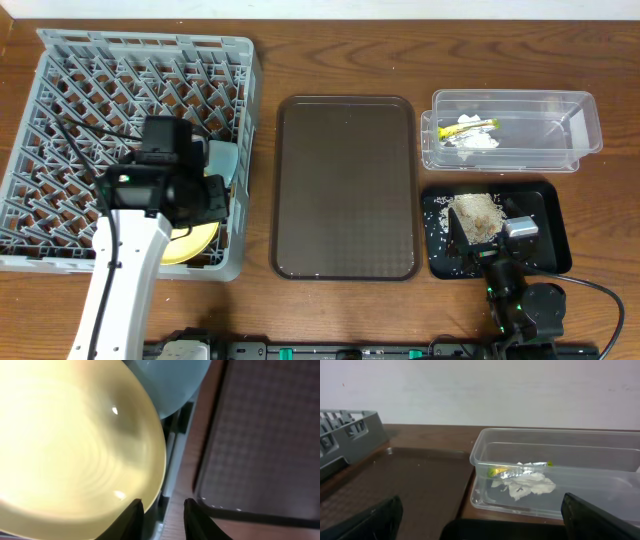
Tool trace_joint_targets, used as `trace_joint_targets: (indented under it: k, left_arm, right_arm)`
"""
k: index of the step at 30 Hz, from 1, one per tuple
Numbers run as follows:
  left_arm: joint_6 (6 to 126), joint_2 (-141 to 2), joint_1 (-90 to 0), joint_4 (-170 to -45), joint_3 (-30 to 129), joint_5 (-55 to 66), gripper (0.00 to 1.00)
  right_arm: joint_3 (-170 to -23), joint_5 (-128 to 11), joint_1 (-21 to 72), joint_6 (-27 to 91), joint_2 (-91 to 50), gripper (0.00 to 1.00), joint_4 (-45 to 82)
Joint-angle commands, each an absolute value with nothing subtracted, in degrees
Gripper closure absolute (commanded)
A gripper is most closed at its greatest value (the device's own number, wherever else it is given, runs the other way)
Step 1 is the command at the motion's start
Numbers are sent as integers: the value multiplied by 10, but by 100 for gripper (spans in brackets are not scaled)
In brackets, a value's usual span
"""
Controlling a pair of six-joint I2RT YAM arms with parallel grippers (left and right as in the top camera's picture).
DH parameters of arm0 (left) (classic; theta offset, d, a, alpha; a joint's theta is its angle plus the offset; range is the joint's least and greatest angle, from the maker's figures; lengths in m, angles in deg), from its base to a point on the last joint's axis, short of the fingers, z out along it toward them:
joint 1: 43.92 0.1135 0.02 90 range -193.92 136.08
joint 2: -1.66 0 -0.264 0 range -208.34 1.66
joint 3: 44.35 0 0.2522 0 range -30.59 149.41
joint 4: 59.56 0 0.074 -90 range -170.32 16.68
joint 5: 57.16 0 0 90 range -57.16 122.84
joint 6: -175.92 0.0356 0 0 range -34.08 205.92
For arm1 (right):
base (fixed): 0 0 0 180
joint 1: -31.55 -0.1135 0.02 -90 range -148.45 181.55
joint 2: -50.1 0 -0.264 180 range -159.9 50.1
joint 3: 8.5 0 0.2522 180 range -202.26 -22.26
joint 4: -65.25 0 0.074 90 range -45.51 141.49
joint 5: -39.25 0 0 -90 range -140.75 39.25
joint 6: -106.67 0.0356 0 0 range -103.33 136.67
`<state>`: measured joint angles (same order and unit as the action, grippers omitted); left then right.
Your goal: Sort waste into correct bins and load items into the dishwasher
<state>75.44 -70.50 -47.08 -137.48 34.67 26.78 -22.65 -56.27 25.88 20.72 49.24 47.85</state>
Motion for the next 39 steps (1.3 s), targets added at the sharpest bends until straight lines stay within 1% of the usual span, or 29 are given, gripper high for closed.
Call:
trace_joint_targets:
  k: [1,5,10,13,16,25,39]
  left_arm:
    - [693,-704,-508,-1373,322,360,71]
    - [656,-708,-547,-1355,287,439,69]
    - [639,-726,-568,-1321,253,488,69]
    - [639,-738,-575,-1288,236,488,69]
    - [639,-759,-585,-1281,234,488,69]
    - [639,-761,-614,-1297,235,485,69]
    - [635,-741,-614,-1332,243,477,69]
  right_arm:
    - [-226,-561,263,204,493,1,476]
    - [-226,-561,263,204,493,1,476]
    - [-226,-561,263,204,493,1,476]
    - [-226,-561,263,204,493,1,476]
    - [-226,-561,263,204,493,1,476]
    - [-226,-561,263,204,493,1,476]
    - [-226,-561,263,204,493,1,476]
